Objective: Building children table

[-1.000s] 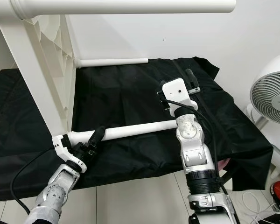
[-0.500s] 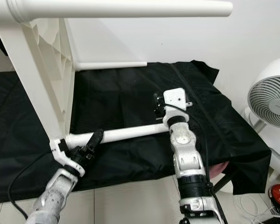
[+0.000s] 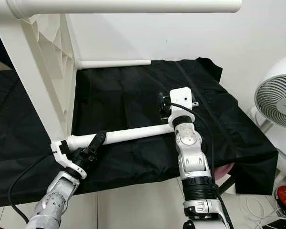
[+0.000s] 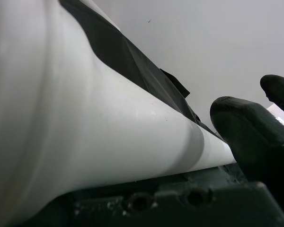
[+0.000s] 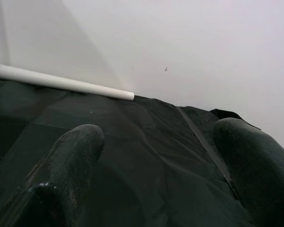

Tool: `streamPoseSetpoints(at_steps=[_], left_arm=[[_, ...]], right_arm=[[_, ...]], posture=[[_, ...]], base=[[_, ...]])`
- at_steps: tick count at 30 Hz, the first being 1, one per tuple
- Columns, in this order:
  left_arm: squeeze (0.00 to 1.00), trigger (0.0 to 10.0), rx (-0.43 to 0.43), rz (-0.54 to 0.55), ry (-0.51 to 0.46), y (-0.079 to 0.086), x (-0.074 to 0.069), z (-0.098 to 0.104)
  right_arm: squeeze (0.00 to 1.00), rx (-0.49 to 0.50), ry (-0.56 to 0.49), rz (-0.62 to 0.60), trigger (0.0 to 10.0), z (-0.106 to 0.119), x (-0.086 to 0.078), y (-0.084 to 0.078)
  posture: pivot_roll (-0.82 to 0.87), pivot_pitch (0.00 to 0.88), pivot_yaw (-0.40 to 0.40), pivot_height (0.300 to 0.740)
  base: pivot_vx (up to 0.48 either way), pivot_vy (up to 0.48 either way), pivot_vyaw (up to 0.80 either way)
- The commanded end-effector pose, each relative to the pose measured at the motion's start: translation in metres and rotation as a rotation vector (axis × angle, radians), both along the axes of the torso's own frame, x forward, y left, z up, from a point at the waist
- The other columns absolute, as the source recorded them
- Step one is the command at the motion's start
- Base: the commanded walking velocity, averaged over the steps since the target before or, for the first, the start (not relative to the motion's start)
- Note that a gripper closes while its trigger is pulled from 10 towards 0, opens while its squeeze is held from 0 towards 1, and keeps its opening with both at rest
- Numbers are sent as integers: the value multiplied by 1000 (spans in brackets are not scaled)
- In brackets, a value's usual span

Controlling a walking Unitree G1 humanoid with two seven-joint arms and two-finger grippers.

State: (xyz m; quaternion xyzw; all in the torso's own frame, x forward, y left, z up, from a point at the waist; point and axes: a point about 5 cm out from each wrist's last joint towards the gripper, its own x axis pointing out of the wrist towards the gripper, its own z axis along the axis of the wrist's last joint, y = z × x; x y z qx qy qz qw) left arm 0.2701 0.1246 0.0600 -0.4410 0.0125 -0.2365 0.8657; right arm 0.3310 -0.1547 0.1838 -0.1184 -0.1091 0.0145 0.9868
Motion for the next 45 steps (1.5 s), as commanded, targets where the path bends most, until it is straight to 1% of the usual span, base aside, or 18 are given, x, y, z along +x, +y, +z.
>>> streamPoseSetpoints(at_steps=[1, 35, 36, 38, 39, 40, 44, 45], left_arm=[[0, 10000, 914, -218, -741, -42, 1, 168], [0, 10000, 914, -218, -741, -42, 1, 168], [0, 10000, 916, -225, -736, -42, 2, 166], [0, 10000, 916, -225, -736, -42, 2, 166], [0, 10000, 937, -204, -756, -42, 5, 163], [0, 10000, 952, -196, -761, -42, 7, 160], [0, 10000, 956, -195, -769, -43, 7, 159], [0, 10000, 946, -198, -782, -42, 5, 160]], right_arm=[[0, -88, -40, -20, 10000, 8, -1, -2], [0, -88, -40, -20, 10000, 8, -1, -2], [0, 9, 7, 7, 10000, 0, 1, 1], [0, 9, 7, 7, 10000, 0, 1, 1], [0, 90, 46, 58, 10000, -11, 1, 5], [0, 137, 66, 90, 10000, -18, 1, 8], [0, 147, 71, 106, 10000, -21, 1, 9], [0, 152, 73, 112, 10000, -22, 1, 10]], posture=[[62, 106, -87, 740], [62, 106, -87, 740], [62, 0, 0, 740], [62, 0, 0, 740], [71, 0, 0, 740], [71, 0, 0, 740], [72, 0, 0, 740], [72, 0, 0, 740]], base=[[0, 0, 0], [0, 0, 0], [0, 0, 0], [0, 0, 0], [0, 0, 0], [0, 0, 0], [0, 0, 0], [0, 0, 0]])
